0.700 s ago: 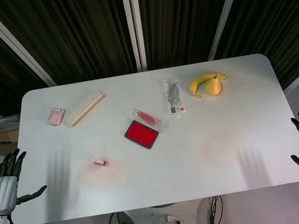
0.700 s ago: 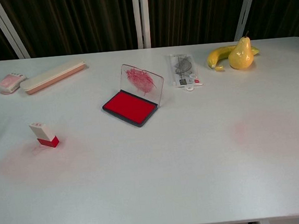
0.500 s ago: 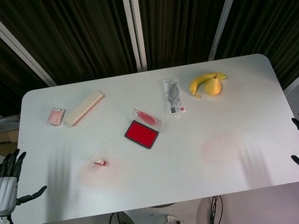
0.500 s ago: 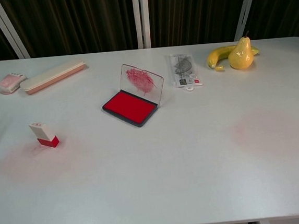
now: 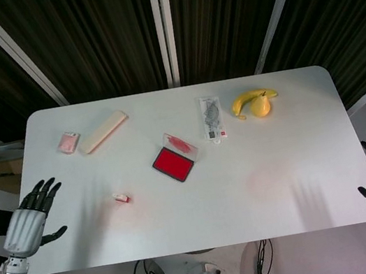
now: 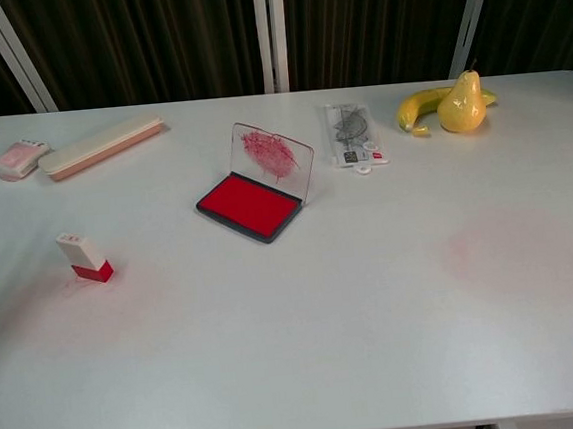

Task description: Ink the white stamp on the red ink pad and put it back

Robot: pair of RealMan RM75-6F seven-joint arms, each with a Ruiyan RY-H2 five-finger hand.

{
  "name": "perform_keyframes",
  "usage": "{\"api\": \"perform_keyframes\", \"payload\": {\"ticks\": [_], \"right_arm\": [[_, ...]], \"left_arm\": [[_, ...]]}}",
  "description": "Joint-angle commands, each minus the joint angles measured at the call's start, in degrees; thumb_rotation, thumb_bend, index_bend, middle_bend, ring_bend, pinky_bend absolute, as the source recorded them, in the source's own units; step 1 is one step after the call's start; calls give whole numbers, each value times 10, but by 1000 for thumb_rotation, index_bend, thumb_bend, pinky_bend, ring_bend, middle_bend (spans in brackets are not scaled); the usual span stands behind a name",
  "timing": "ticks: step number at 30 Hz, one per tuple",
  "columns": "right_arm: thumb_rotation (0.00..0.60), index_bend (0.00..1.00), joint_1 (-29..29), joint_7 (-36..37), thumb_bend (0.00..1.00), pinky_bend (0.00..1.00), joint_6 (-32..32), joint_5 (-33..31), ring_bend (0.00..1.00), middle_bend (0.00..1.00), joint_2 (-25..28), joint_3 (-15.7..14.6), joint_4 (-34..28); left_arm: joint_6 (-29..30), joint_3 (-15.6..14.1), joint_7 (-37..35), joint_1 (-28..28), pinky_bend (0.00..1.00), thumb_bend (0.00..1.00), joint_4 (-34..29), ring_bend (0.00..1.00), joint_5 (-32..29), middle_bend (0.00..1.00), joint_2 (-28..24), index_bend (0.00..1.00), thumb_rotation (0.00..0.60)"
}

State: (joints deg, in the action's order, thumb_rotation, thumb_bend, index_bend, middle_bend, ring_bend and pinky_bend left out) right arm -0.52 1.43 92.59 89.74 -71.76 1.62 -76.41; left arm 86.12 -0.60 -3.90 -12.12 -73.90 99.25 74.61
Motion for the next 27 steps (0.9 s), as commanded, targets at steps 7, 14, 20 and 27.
{"api": "perform_keyframes", "payload": {"ticks": [7,14,20,27], "right_arm": [[600,0,6,16,23,0,5,-8,0,0,6,8,4],[600,0,7,27,37,0,-7,-17,0,0,5,9,12],[600,0,8,29,38,0,-9,-18,0,0,8,10,13],[600,0,8,29,39,0,-11,-20,0,0,10,12,11]], "left_arm": [[-76,6,24,-82,745,0,38,518,25,148,51,104,600],[-113,1,20,-118,819,0,85,708,29,210,97,209,600],[-132,-11,3,-140,843,12,129,783,34,277,134,292,600],[-119,-21,-32,-147,860,113,215,809,36,370,191,401,600]]}}
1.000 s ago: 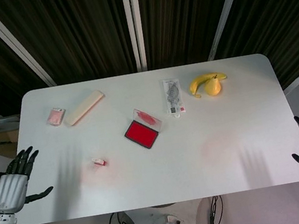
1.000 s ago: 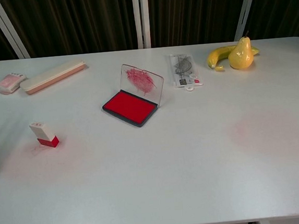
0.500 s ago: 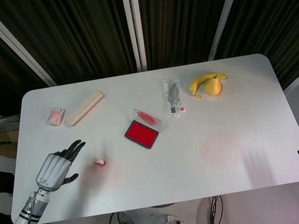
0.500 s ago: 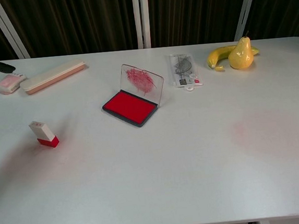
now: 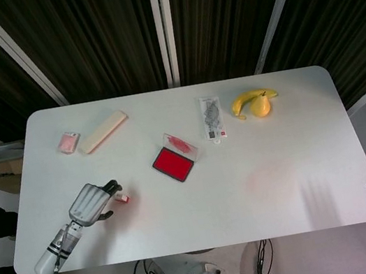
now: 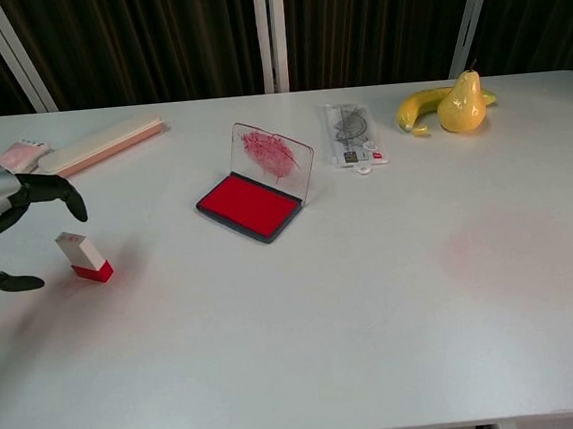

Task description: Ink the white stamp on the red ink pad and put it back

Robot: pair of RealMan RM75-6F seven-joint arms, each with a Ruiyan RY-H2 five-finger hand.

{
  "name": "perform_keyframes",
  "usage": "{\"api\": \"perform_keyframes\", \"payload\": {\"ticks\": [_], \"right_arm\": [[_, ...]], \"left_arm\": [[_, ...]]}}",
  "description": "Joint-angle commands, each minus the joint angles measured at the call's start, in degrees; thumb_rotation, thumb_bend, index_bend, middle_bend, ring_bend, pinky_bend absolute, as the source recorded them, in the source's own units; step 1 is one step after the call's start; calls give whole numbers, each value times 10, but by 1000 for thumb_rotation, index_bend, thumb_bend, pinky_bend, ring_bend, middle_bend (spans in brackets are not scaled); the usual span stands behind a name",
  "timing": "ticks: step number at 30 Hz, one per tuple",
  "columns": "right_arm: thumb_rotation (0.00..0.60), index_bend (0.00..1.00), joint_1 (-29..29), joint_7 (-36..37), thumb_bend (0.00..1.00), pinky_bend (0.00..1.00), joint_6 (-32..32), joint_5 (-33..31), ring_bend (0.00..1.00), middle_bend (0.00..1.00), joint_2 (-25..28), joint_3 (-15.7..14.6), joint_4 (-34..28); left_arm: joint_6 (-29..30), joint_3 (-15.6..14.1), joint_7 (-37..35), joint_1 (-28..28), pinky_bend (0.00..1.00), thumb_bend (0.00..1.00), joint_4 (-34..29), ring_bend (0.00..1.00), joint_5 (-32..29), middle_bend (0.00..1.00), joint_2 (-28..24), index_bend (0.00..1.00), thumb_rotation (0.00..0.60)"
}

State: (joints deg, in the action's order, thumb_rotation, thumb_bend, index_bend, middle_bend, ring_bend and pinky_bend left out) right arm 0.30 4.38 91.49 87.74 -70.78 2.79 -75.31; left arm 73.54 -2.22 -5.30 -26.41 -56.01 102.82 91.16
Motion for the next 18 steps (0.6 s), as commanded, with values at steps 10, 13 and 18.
{"api": "perform_keyframes", "payload": {"ticks": [10,13,18], "right_arm": [[600,0,-1,-12,40,0,-13,-4,0,0,4,-1,-9],[600,0,-1,-14,42,0,-13,-5,0,0,5,0,-11],[600,0,-1,-15,42,0,-18,-8,0,0,6,1,-13]], "left_arm": [[11,-11,-46,-16,862,268,107,815,-11,401,72,449,600],[4,-14,-50,-18,863,285,115,816,-16,402,75,451,600],[-2,-18,-57,-21,870,300,121,818,-23,406,78,455,600]]}}
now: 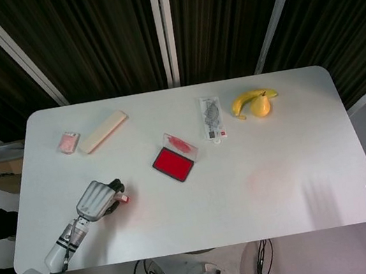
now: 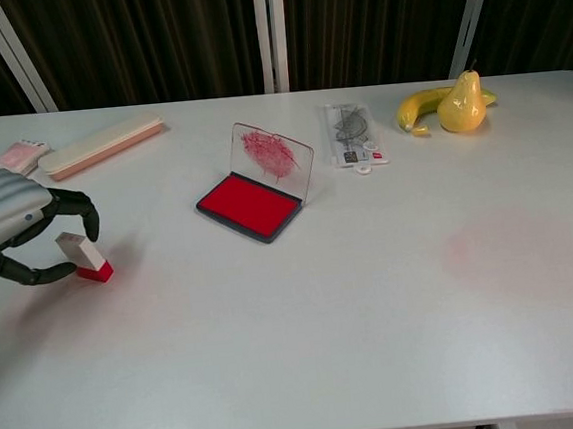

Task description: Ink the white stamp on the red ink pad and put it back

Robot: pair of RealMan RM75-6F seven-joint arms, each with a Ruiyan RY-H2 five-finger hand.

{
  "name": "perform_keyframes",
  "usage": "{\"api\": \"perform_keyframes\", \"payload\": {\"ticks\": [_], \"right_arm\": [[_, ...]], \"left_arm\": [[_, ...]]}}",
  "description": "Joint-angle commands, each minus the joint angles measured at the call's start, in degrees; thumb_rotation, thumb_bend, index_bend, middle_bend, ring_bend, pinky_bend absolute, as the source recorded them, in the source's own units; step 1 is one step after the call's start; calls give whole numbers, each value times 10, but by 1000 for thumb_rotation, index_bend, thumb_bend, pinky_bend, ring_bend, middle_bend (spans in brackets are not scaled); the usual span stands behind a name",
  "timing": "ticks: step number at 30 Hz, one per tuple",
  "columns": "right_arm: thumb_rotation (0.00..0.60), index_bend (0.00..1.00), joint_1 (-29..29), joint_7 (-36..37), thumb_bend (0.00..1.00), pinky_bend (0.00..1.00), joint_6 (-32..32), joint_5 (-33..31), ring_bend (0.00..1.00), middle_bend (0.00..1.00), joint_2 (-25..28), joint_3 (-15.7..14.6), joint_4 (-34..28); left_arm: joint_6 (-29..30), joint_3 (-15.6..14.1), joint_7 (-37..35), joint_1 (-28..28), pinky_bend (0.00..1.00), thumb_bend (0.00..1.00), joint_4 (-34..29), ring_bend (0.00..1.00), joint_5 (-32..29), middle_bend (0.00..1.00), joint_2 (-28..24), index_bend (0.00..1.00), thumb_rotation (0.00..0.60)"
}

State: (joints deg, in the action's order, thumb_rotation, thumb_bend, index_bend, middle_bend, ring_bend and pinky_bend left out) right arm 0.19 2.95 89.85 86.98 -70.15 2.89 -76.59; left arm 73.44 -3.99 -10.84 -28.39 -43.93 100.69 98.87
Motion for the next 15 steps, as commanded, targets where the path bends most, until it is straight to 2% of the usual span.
{"api": "perform_keyframes", "payload": {"ticks": [1,15], "right_arm": [[600,0,-1,-1,42,0,-4,-2,0,0,0,0,-1],[600,0,0,-13,64,0,-24,-22,0,0,1,2,-8]], "left_arm": [[-1,-1,-5,-1,878,312,0,819,-4,413,1,461,600],[-12,-8,-13,-7,898,394,-11,831,-19,469,0,509,600]]}}
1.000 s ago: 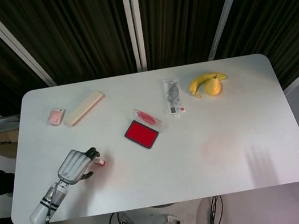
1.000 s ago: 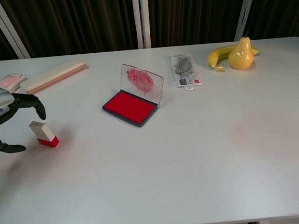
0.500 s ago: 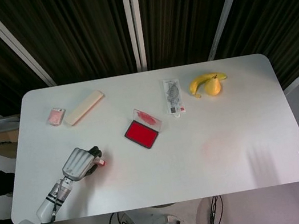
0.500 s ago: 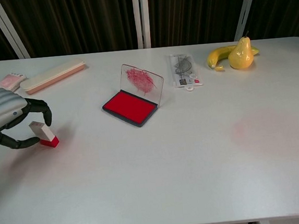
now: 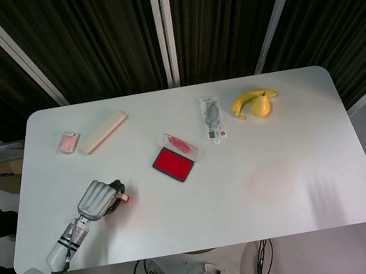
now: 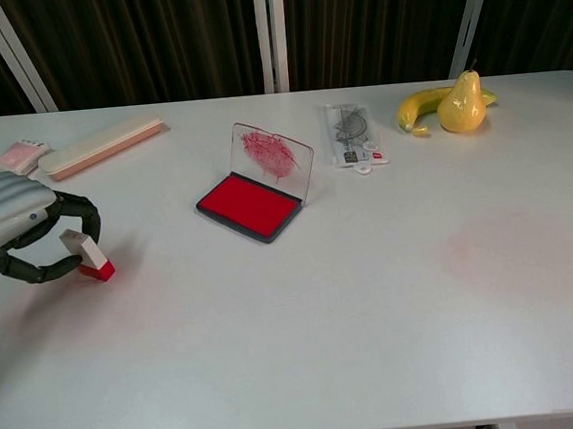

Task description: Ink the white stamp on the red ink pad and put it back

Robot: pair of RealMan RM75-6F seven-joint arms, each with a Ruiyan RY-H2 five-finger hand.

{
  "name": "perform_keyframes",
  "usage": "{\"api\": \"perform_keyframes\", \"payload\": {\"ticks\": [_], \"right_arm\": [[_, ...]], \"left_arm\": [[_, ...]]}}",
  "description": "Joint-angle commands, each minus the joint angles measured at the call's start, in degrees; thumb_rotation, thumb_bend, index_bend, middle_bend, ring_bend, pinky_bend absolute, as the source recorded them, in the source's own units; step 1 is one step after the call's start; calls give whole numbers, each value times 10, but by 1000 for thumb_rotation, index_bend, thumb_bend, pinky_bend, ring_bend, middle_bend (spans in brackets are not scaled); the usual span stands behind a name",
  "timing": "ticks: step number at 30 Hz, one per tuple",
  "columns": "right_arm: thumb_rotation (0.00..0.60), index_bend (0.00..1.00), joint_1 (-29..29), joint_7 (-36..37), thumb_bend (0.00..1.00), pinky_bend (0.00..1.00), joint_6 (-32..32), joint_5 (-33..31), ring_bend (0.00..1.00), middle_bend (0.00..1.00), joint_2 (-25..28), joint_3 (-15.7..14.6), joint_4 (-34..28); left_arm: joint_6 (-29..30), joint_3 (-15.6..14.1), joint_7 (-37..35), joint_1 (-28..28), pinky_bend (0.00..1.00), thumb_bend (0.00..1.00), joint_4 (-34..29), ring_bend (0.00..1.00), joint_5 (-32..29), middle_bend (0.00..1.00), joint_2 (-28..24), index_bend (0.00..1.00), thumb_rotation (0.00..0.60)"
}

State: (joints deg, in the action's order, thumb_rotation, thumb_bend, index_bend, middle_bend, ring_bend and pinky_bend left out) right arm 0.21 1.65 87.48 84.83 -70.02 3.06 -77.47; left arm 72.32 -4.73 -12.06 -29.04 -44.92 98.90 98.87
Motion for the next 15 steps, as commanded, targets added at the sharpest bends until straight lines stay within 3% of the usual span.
{"api": "perform_keyframes", "payload": {"ticks": [1,15], "right_arm": [[600,0,0,1,65,0,-1,-1,0,0,0,0,1],[600,0,0,2,73,0,-10,-8,0,0,-1,2,4]], "left_arm": [[-2,0,-4,0,901,399,-3,834,-4,476,0,516,600],[-22,9,-49,-9,919,426,-47,865,-31,552,-16,584,600]]}}
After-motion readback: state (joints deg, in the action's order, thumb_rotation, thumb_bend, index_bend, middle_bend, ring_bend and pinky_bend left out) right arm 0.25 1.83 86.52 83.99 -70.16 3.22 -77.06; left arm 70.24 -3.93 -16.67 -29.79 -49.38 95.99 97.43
